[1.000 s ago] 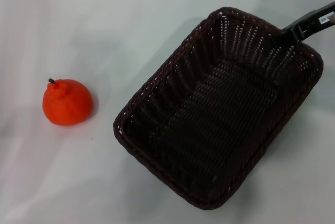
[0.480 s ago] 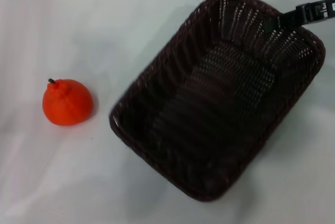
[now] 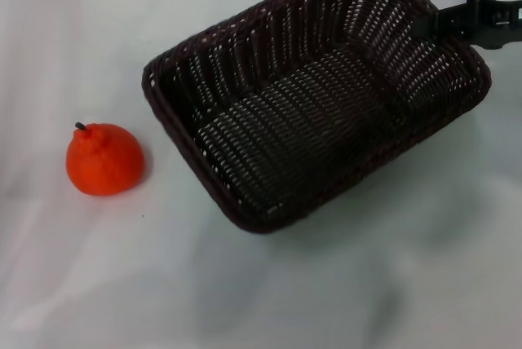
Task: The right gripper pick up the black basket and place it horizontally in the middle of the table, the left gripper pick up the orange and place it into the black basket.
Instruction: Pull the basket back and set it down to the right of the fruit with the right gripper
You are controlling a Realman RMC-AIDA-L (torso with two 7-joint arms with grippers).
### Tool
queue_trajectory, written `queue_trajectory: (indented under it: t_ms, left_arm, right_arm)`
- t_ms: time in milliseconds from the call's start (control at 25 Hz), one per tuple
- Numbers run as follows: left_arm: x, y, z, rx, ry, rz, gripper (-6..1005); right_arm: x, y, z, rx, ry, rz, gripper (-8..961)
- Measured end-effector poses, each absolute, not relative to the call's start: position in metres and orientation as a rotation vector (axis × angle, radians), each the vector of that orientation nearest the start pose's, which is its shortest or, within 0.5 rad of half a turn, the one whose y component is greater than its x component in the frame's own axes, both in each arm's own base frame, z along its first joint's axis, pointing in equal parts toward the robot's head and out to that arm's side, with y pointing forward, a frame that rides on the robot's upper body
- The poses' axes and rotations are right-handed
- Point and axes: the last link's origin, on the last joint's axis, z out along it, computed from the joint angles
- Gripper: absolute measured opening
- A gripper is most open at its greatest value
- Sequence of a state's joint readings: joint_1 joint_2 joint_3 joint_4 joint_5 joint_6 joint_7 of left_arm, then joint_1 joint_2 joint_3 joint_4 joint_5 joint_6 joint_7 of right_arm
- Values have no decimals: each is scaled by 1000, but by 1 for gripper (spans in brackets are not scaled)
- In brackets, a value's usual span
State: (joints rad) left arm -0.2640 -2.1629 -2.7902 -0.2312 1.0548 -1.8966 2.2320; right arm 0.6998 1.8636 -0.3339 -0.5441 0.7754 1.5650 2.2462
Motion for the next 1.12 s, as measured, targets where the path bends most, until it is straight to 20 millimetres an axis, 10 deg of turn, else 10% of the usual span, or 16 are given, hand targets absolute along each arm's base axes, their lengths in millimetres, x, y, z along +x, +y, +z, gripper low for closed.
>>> queue_trajectory:
  t_ms: [680,1120]
  left_arm:
    - [-314,232,62,-1374,-448,-1518,932]
    - [-319,228,62,-1378,-463,-1498,932]
  right_arm:
    - [319,368,54,2666,2515,566,195]
    - [318,362,49,2707,2505,487,542]
